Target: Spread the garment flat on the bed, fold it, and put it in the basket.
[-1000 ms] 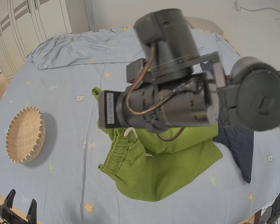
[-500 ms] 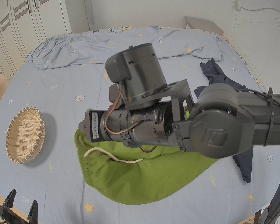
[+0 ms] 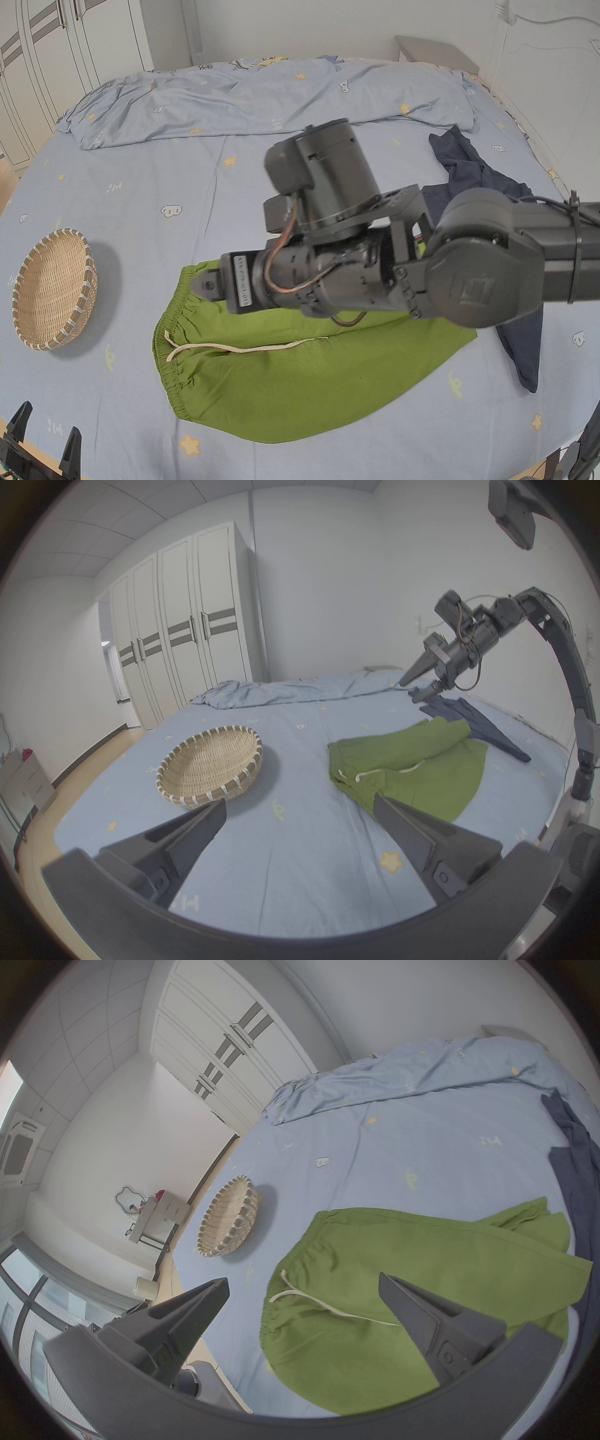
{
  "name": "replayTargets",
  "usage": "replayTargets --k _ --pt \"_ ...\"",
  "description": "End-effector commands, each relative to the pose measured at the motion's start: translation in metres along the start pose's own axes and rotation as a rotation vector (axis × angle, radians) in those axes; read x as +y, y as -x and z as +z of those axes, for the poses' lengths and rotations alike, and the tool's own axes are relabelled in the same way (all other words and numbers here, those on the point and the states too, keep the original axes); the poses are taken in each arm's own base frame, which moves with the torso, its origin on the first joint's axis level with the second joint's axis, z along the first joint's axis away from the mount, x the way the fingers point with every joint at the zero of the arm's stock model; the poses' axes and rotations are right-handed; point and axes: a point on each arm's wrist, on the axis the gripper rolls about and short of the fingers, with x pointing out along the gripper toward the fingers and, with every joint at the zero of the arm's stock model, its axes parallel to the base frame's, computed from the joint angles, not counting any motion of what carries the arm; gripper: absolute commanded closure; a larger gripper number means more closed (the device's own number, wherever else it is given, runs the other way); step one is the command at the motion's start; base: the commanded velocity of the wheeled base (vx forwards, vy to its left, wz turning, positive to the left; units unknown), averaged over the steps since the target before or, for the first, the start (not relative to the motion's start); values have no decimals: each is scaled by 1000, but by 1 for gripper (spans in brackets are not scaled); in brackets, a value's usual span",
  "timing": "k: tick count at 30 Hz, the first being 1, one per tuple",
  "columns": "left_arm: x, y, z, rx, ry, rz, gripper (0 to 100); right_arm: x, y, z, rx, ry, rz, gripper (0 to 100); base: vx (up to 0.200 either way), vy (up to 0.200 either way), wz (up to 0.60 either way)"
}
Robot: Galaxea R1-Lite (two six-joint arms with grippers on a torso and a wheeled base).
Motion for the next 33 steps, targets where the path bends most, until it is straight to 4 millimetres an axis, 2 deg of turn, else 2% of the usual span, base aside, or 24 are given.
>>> replayTargets --k 1,2,3,4,5,7,9,11,13,14,15,16,19,20,21,22,23,24,25,27,30,33 --pt "5 21 46 -282 82 55 0 -36 31 15 -31 -52 -26 0 0 0 0" --pt "10 36 86 -399 161 30 0 -42 39 19 -43 -62 -22 0 0 0 0" --pt "12 39 96 -414 184 12 0 -43 41 20 -45 -64 -21 0 0 0 0" --pt "18 31 133 -341 274 -67 0 -53 49 25 -58 -79 -20 0 0 0 0" --pt "19 15 146 -223 296 -114 0 -60 54 27 -59 -90 -20 0 0 0 0" --pt "19 15 146 -223 296 -114 0 -60 54 27 -59 -90 -20 0 0 0 0" --pt "10 -23 120 98 282 -294 0 -83 82 29 -92 -184 -33 0 0 0 0" --pt "0 -40 101 214 272 -415 0 -96 92 27 -118 -246 -41 0 0 0 0" --pt "-10 -53 78 322 291 -504 0 -111 104 22 -155 -293 -56 0 0 0 0" --pt "-10 -53 78 322 291 -504 0 -111 104 22 -155 -293 -56 0 0 0 0" --pt "-20 -63 57 415 277 -567 0 -126 112 18 -194 -320 -81 0 0 0 0" --pt "-24 -67 46 458 253 -587 0 -133 115 16 -209 -333 -95 0 0 0 0" --pt "-30 -72 28 511 208 -610 0 -145 116 6 -202 -369 -129 0 0 0 0" --pt "-33 -75 19 548 185 -609 0 -150 123 -1 -198 -393 -144 0 0 0 0" --pt "-33 -75 18 557 183 -608 0 -151 126 -2 -199 -397 -148 0 0 0 0" --pt "-36 -79 13 597 176 -609 0 -155 137 -8 -204 -406 -160 0 0 0 0" --pt "-36 -79 13 602 176 -608 0 -155 138 -8 -205 -406 -158 0 0 0 0" --pt "-39 -82 9 659 187 -616 0 -160 149 -15 -199 -415 -144 0 0 0 0" --pt "-39 -82 8 667 189 -615 0 -161 149 -15 -198 -417 -143 0 0 0 0" --pt "-41 -83 2 770 264 -634 0 -169 169 -24 -198 -431 -101 0 0 0 0" --pt "-42 -83 1 841 361 -649 0 -178 182 -32 -186 -440 -59 0 0 0 0" --pt "-43 -82 2 840 378 -668 0 -184 188 -38 -182 -431 -55 0 0 0 0"
